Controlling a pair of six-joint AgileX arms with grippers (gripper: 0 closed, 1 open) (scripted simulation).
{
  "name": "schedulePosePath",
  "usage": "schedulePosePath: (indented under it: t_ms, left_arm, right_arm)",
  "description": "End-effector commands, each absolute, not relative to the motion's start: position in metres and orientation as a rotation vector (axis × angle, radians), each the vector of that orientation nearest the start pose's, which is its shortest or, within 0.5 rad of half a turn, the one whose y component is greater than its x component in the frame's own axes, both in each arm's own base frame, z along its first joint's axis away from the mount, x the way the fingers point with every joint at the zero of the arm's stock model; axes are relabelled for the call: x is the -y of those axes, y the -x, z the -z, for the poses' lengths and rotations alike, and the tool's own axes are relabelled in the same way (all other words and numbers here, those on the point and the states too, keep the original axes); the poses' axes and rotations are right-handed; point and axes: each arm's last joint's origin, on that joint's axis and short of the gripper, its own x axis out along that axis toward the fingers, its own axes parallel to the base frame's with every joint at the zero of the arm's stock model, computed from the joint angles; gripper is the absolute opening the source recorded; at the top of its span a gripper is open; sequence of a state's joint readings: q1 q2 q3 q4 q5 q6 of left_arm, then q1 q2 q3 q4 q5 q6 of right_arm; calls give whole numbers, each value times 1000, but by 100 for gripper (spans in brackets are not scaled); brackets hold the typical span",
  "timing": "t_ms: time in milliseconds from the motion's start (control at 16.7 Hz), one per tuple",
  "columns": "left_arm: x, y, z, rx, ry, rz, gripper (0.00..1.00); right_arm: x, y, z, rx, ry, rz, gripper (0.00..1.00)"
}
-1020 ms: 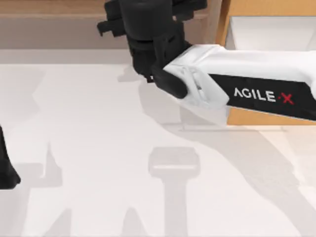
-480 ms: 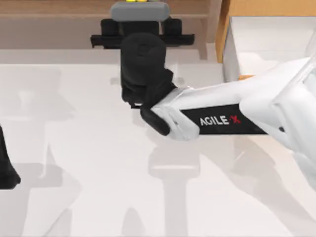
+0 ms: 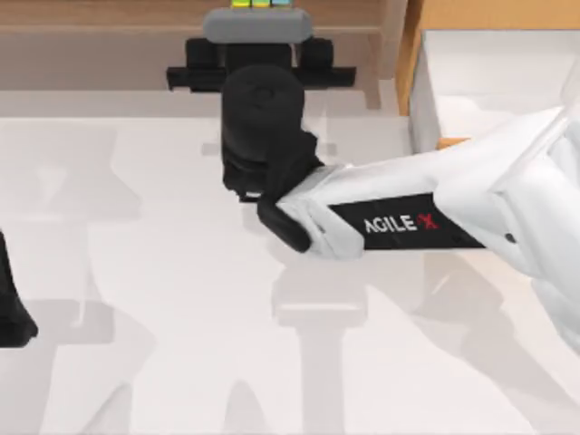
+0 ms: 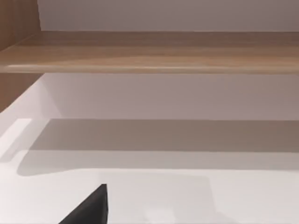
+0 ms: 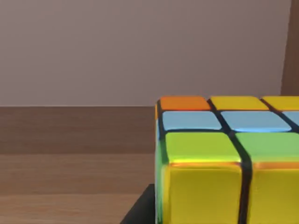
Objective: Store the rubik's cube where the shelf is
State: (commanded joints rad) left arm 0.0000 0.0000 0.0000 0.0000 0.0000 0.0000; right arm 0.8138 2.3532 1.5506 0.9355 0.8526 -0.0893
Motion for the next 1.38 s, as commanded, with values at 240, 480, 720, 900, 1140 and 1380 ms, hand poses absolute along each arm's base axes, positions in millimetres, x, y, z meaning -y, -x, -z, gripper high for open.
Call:
schedulePosePath:
  t_ms: [240, 480, 720, 900, 1140, 1380]
  left_arm:
    - [1, -106, -160, 0, 0, 0, 100]
    - [1, -106, -160, 0, 0, 0, 100]
    - [1, -106, -160, 0, 0, 0, 100]
    - [1, -106, -160, 0, 0, 0, 100]
    - [1, -106, -160, 0, 0, 0, 100]
    - [1, -106, -160, 0, 0, 0, 100]
  right_arm:
    - [-365, -384, -168, 102, -5, 15, 0]
    - [-368, -418, -172, 107, -8, 13, 0]
    - [-365, -450, -172, 103, -4, 12, 0]
    - [-363, -462, -169, 96, 1, 11, 0]
    - [-363, -462, -169, 96, 1, 11, 0]
    - [-363, -462, -169, 96, 1, 11, 30]
